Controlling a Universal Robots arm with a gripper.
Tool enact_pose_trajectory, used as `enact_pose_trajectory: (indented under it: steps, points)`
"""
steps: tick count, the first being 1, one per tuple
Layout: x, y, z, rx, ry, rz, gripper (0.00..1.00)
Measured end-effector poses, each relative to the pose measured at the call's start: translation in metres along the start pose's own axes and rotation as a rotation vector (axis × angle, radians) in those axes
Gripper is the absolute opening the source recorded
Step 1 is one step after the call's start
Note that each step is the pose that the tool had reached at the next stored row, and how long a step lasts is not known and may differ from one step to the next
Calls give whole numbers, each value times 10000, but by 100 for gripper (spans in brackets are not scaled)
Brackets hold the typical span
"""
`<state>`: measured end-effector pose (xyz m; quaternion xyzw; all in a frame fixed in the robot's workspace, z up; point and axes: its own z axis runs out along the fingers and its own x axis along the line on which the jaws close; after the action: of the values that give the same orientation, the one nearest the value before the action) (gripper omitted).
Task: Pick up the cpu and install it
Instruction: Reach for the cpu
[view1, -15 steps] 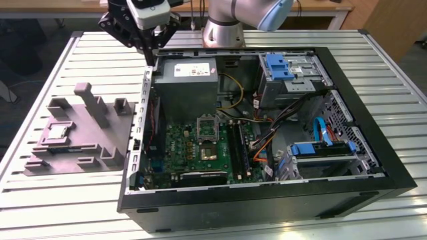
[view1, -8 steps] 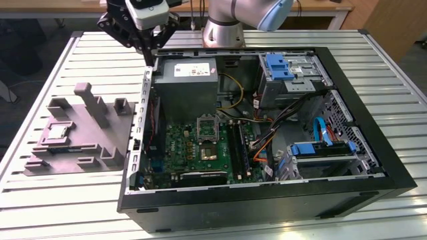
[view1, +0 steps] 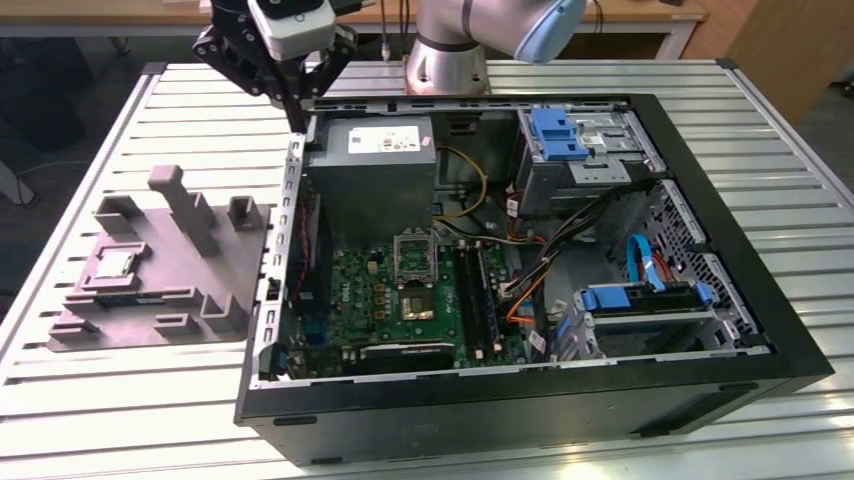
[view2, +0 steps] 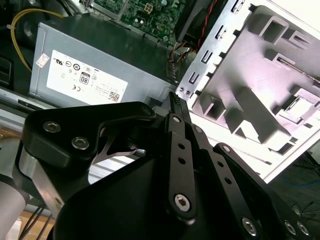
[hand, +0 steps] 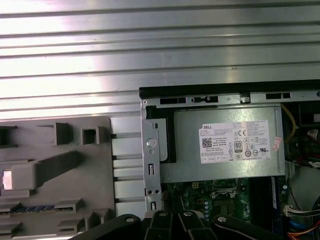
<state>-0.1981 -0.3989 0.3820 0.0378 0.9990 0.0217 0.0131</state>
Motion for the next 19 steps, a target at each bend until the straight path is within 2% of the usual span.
enact_pose_trajectory:
  steps: [9,11,15,17,19]
  points:
    - [16,-1,4,0,0,1,11]
    - [51,-4,16,0,1,0,11]
    - [58,-5,18,0,0,0,11]
    - [135,-11,24,0,0,1,11]
    - [139,-12,23,1,1,0,11]
